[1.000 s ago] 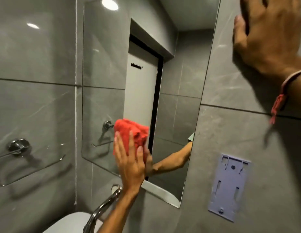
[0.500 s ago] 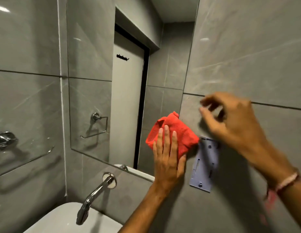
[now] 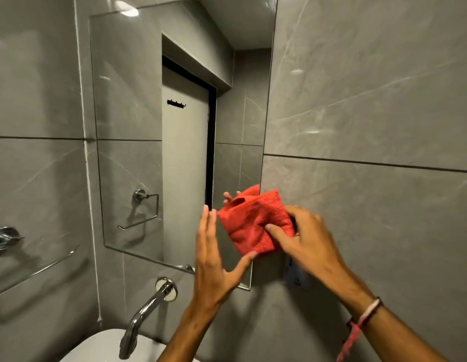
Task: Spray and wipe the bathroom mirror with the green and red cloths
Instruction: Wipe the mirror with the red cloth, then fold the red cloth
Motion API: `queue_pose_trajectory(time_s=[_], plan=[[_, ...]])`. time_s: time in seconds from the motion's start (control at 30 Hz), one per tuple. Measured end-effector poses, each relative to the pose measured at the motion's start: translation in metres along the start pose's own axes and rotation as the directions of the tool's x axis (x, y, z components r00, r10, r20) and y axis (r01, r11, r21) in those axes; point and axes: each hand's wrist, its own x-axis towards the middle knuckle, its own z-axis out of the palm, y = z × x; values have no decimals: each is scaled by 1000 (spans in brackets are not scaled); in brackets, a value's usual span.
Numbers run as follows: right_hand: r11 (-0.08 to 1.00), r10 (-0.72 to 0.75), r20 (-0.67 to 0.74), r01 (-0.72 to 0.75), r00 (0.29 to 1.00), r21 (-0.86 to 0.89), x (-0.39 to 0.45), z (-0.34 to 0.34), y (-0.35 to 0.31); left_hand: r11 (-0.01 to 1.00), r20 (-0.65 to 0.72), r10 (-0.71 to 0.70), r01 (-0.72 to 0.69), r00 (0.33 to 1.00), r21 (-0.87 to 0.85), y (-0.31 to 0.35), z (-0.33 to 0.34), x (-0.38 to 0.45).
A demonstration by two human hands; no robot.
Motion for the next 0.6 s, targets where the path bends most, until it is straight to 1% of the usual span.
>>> queue_pose_trajectory(time_s=[0.03, 0.07, 0.1, 0.13, 0.17, 0.2, 0.3, 0.33, 0.4, 0.43, 0.5, 0.6], plan=[[992, 23, -13, -22, 1000, 125, -5, -6, 2, 986, -7, -120, 118, 993, -115, 8, -4, 0], [972, 36, -6, -33, 999, 233, -10, -12, 4, 931, 40, -238, 240, 970, -274, 17, -8, 1], [943, 47, 17, -50, 999, 329, -16, -18, 6, 840, 140, -319, 348, 937, -416, 27, -11, 3], [908, 69, 44, -81, 997, 411, -24, -23, 9, 757, 239, -354, 427, 904, -495, 35, -11, 3], [873, 94, 66, -114, 993, 475, -31, -27, 13, 709, 307, -364, 475, 879, -521, 42, -11, 4], [841, 125, 78, -148, 989, 521, -42, -31, 18, 679, 356, -371, 512, 858, -526, 51, -9, 0], [734, 210, 106, -229, 972, 639, -76, -45, 38, 614, 445, -381, 582, 810, -534, 78, -5, -12], [680, 240, 127, -260, 962, 686, -89, -50, 46, 595, 489, -379, 612, 785, -522, 85, 0, -19], [562, 328, 191, -353, 925, 748, -121, -59, 68, 554, 602, -363, 684, 711, -474, 96, 16, -43], [510, 373, 224, -401, 900, 761, -137, -61, 79, 543, 646, -354, 711, 676, -447, 100, 24, -57], [438, 484, 260, -489, 835, 754, -178, -60, 108, 503, 729, -364, 781, 580, -371, 109, 44, -94], [332, 657, 289, -611, 697, 719, -233, -50, 151, 466, 793, -407, 850, 453, -247, 118, 73, -150]])
